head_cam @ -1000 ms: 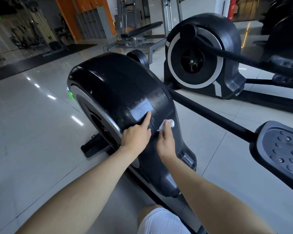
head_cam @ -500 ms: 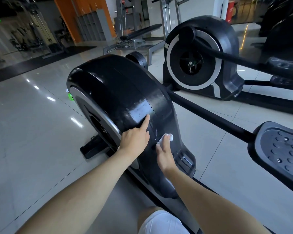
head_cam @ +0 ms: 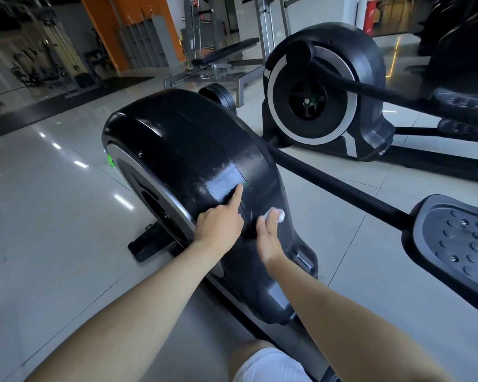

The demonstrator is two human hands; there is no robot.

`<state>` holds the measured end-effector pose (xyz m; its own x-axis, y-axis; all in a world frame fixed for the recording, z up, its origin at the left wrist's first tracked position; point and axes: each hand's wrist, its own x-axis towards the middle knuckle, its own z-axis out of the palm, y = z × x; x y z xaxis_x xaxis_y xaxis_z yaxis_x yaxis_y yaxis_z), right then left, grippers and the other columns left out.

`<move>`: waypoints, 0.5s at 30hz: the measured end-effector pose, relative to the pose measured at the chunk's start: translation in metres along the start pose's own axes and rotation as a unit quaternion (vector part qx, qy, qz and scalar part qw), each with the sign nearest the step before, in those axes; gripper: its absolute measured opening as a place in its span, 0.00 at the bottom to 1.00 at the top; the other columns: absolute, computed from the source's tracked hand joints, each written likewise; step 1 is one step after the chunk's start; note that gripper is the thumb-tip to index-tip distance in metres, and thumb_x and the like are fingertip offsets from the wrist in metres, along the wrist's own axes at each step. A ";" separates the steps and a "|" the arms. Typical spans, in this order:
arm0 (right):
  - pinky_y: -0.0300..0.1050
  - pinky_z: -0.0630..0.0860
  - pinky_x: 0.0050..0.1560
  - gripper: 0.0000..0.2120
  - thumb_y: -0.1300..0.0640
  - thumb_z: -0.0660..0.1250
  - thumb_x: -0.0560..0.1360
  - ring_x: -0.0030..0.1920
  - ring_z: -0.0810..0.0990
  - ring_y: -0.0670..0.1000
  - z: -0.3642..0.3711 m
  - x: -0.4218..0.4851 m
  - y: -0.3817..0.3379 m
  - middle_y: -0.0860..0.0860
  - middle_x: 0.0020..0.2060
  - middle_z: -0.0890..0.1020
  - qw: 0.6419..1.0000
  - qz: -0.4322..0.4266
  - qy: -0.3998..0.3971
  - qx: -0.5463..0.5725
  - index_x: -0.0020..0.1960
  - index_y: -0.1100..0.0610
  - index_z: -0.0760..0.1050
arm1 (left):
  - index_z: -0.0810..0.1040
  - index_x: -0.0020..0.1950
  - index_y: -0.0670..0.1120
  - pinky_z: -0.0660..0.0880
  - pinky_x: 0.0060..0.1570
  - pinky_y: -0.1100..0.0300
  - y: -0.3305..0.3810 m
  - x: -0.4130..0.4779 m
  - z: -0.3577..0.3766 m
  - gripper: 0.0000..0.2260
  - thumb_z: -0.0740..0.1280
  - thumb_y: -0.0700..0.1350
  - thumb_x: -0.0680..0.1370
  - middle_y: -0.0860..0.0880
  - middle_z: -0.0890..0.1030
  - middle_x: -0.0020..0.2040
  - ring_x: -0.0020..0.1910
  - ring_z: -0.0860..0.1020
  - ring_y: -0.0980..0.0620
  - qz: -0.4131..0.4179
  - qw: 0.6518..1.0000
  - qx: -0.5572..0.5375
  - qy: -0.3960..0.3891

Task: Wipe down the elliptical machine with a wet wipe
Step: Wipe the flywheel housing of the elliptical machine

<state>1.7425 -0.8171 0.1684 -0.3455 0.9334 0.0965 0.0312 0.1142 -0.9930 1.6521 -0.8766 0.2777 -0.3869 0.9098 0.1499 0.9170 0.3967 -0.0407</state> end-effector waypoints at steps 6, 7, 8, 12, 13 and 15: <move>0.40 0.65 0.55 0.12 0.51 0.50 0.82 0.53 0.64 0.51 -0.009 0.001 -0.013 0.57 0.57 0.64 1.000 -0.005 -0.020 -0.006 0.63 0.53 0.55 | 0.44 0.83 0.58 0.68 0.44 0.53 0.002 -0.004 -0.001 0.31 0.57 0.49 0.84 0.46 0.84 0.47 0.47 0.82 0.41 -0.002 1.000 0.008 0.003; 0.39 0.67 0.56 0.11 0.53 0.50 0.83 0.54 0.65 0.52 -0.010 0.009 -0.024 0.56 0.57 0.64 0.999 -0.048 -0.015 0.015 0.63 0.53 0.56 | 0.44 0.83 0.57 0.68 0.44 0.53 0.003 -0.004 -0.001 0.32 0.57 0.48 0.84 0.46 0.84 0.47 0.48 0.81 0.41 0.000 1.000 0.007 0.001; 0.39 0.67 0.59 0.09 0.53 0.50 0.83 0.54 0.65 0.51 -0.009 0.017 -0.035 0.54 0.55 0.63 0.996 -0.082 -0.018 0.026 0.62 0.51 0.57 | 0.43 0.83 0.57 0.69 0.45 0.52 0.004 -0.004 -0.001 0.32 0.57 0.48 0.84 0.46 0.84 0.48 0.48 0.81 0.41 0.003 1.000 0.002 -0.002; 0.49 0.68 0.60 0.05 0.52 0.51 0.82 0.49 0.63 0.47 -0.002 0.037 -0.054 0.45 0.47 0.62 0.995 -0.101 -0.009 -0.007 0.53 0.53 0.56 | 0.40 0.83 0.58 0.68 0.45 0.53 0.006 -0.004 0.002 0.34 0.57 0.46 0.83 0.46 0.84 0.48 0.46 0.80 0.42 0.013 0.999 -0.027 -0.031; 0.48 0.67 0.56 0.07 0.52 0.51 0.80 0.47 0.62 0.48 -0.003 0.038 -0.049 0.46 0.45 0.61 0.994 -0.102 0.014 -0.028 0.52 0.54 0.54 | 0.40 0.83 0.58 0.67 0.46 0.53 0.007 -0.005 0.004 0.34 0.57 0.46 0.83 0.46 0.84 0.48 0.46 0.79 0.42 0.014 0.999 -0.031 -0.038; 0.46 0.64 0.53 0.10 0.48 0.51 0.76 0.47 0.60 0.50 -0.009 0.033 -0.032 0.48 0.46 0.59 0.992 -0.083 0.046 -0.085 0.50 0.51 0.53 | 0.40 0.83 0.58 0.66 0.46 0.53 0.011 -0.006 0.006 0.34 0.56 0.45 0.83 0.45 0.83 0.49 0.48 0.79 0.41 0.012 0.999 -0.022 -0.041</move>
<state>1.7383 -0.7870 0.2038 -0.2722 0.9233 0.2709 0.1407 0.3167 -0.9380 1.6634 -0.8769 0.2705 -0.3706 0.9262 0.0689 0.9284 0.3715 0.0006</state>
